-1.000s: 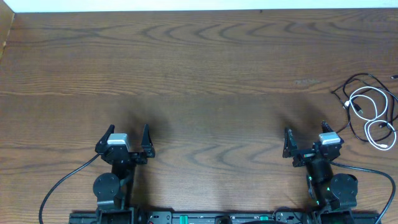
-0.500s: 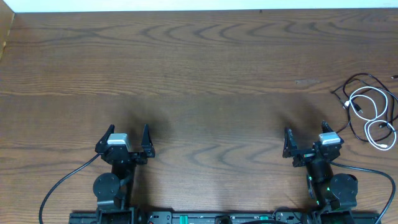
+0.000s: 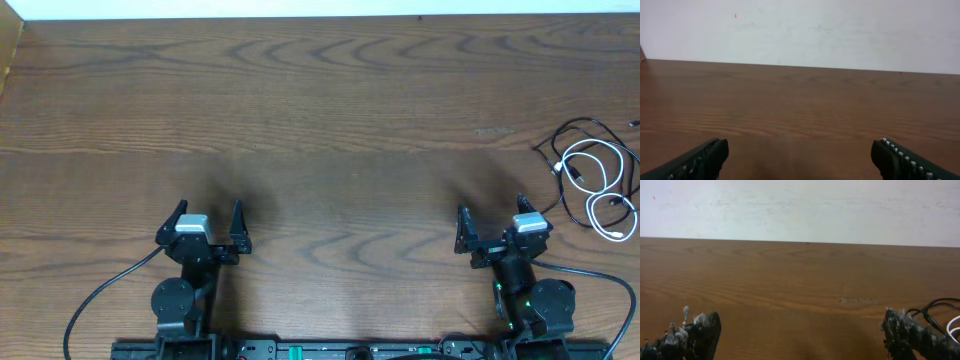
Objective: Untangle cables
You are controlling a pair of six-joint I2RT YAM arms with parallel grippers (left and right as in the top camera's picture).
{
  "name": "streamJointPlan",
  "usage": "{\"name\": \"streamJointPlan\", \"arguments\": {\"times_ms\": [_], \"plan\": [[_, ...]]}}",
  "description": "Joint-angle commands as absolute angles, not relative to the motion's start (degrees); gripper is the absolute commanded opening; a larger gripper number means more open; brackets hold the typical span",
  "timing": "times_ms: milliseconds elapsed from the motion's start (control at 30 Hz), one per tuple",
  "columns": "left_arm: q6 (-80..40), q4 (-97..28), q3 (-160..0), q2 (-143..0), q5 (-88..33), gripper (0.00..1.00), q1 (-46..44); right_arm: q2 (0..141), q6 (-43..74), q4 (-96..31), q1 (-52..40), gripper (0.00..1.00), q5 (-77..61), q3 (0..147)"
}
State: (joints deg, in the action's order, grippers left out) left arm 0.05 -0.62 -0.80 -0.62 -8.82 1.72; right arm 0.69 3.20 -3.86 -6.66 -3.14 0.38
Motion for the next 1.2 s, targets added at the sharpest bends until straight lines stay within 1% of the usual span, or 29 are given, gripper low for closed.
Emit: {"name": "streamJointPlan", "arguments": {"times_ms": [0,433,1167], "plan": [[0.8,-3.2,-0.2,-0.1,-9.6,0.96,0.5,0.4,2.5,-4.1,-6.8,0.99,-3.0,0.3],[0.8,-3.2,-0.2,-0.1,-9.6,0.96,-3.7,0.4,2.5,-4.1,-6.8,0.99,-2.9,0.3],[0.8,-3.2,-0.2,-0.2,-9.6,0.96,-3.7,0.4,2.5,-4.1,-6.8,0.99,-2.9,0.3]]}}
